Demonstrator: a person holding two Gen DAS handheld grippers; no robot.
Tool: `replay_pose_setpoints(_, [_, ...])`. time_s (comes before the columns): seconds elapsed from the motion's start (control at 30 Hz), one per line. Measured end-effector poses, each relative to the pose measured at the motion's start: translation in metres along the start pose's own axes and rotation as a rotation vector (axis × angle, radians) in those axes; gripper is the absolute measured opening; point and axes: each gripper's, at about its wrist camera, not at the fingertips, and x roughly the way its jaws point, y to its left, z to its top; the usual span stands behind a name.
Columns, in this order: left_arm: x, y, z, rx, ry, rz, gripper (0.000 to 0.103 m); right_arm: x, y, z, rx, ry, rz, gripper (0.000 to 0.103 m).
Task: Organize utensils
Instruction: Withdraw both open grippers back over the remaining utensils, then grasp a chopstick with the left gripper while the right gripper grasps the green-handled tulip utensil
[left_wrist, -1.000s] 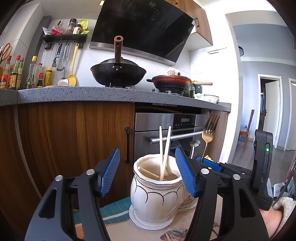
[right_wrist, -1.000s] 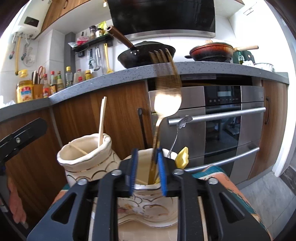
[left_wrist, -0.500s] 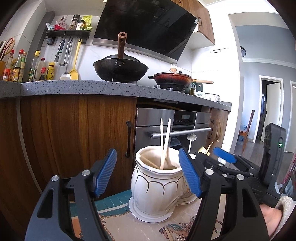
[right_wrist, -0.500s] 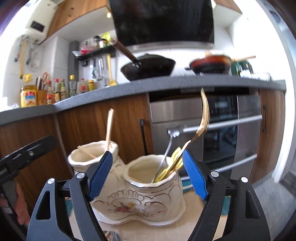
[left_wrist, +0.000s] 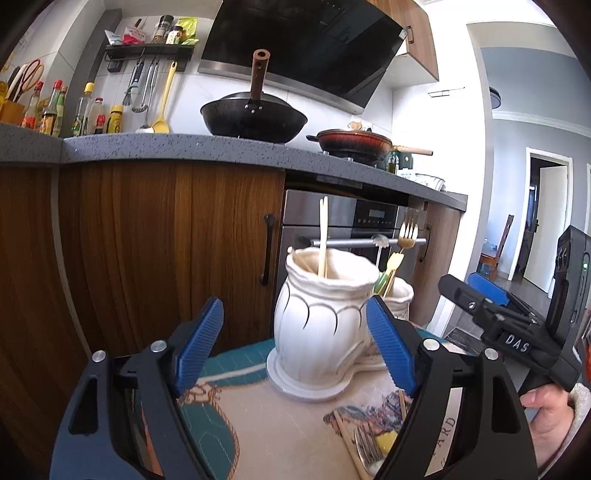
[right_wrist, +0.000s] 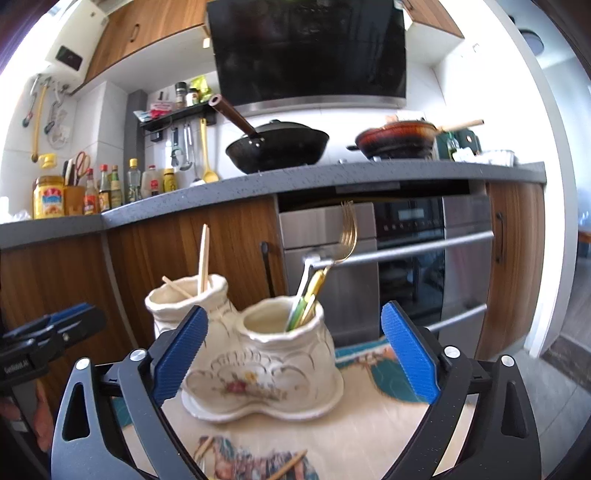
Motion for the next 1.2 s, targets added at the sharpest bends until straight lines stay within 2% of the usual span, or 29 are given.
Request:
replay_pose_setpoints(0.07, [-0.003,0.0,-0.006,0.001,0.026,0.014,0.08,-0.005,-0.007,-0.004,0.023,0.022,-0.006,0.097])
replay_pose_setpoints(0.13, [-0.006,0.0,-0.011,-0.004,0.052,0.025,0.086,-0.009,-0.013,-0.009,0.049,0.048,-0.012,0.098])
replay_pose_setpoints(0.23, [-0.011,-0.001,-0.017,-0.014,0.098,0.019,0.09,-0.011,-0.022,-0.017,0.092,0.097,-0.02,0.098])
replay_pose_setpoints(0.33, [-0.01,-0.005,-0.026,-0.008,0.178,0.017,0.09,-0.01,-0.031,-0.026,0.149,0.168,-0.018,0.098])
replay_pose_setpoints(0.43, [-0.007,-0.016,-0.039,0.039,0.271,0.031,0.09,-0.014,-0.038,-0.03,0.2,0.201,0.002,0.098])
replay_pose_setpoints(0.63, [0.005,-0.033,-0.066,0.086,0.461,0.006,0.089,-0.013,-0.033,-0.034,0.173,0.251,0.023,0.098])
replay_pose_setpoints(0.77, [0.006,-0.044,-0.077,0.117,0.54,-0.015,0.078,-0.012,-0.027,-0.034,0.135,0.269,0.039,0.098])
replay_pose_setpoints(0.83, [0.007,-0.051,-0.084,0.144,0.582,-0.032,0.063,-0.012,-0.025,-0.035,0.112,0.279,0.04,0.098])
replay_pose_setpoints(0.9, [0.007,-0.056,-0.092,0.159,0.607,-0.047,0.055,-0.012,-0.022,-0.036,0.085,0.295,0.038,0.098])
replay_pose_setpoints(0.97, [0.008,-0.057,-0.096,0.159,0.624,-0.064,0.051,-0.01,-0.018,-0.039,0.052,0.324,0.043,0.098])
replay_pose_setpoints(1.03, [0.011,-0.059,-0.1,0.167,0.643,-0.066,0.038,-0.008,-0.014,-0.042,0.024,0.345,0.047,0.098])
replay_pose_setpoints(1.2, [0.022,-0.057,-0.099,0.17,0.663,-0.053,0.033,-0.006,-0.004,-0.047,-0.03,0.373,0.067,0.098])
